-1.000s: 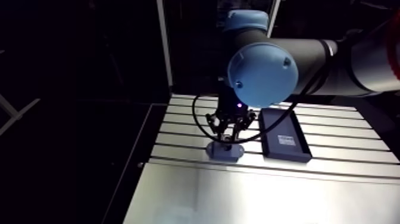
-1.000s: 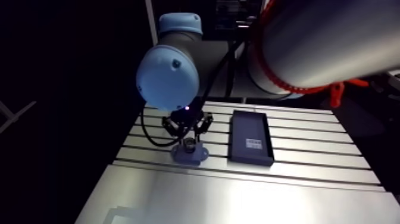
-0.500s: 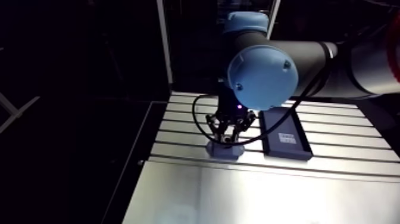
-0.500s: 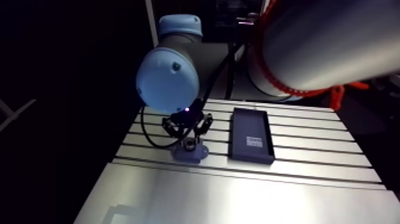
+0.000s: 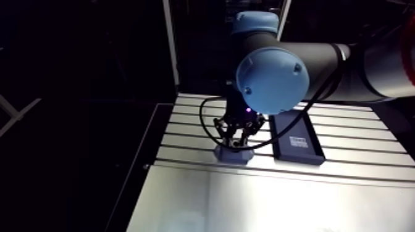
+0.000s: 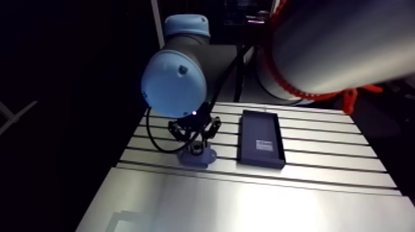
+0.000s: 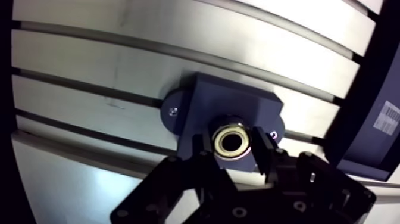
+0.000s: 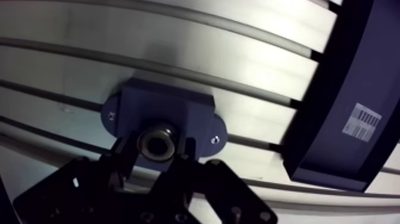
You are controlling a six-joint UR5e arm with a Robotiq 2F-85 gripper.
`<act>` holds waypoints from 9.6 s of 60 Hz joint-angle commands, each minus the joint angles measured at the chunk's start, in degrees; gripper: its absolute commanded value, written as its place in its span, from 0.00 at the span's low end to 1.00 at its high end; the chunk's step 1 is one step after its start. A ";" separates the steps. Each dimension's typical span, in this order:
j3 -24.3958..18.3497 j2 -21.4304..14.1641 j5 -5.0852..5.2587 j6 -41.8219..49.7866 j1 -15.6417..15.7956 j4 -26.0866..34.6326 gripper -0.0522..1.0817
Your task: Pick up the bearing and press it into the housing until flush.
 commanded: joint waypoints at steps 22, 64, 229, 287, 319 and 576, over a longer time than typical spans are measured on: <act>-0.01 0.22 0.26 -0.06 0.08 -1.16 0.59; 0.52 0.22 0.01 -0.15 0.27 -1.15 0.59; 0.79 0.39 -0.18 -0.49 0.01 -1.24 0.59; 0.21 -0.54 -0.08 -0.41 -0.26 -0.84 0.05; -3.71 -4.35 -1.90 23.07 -0.52 13.89 0.31; -0.09 0.31 -1.50 13.77 0.87 1.30 0.81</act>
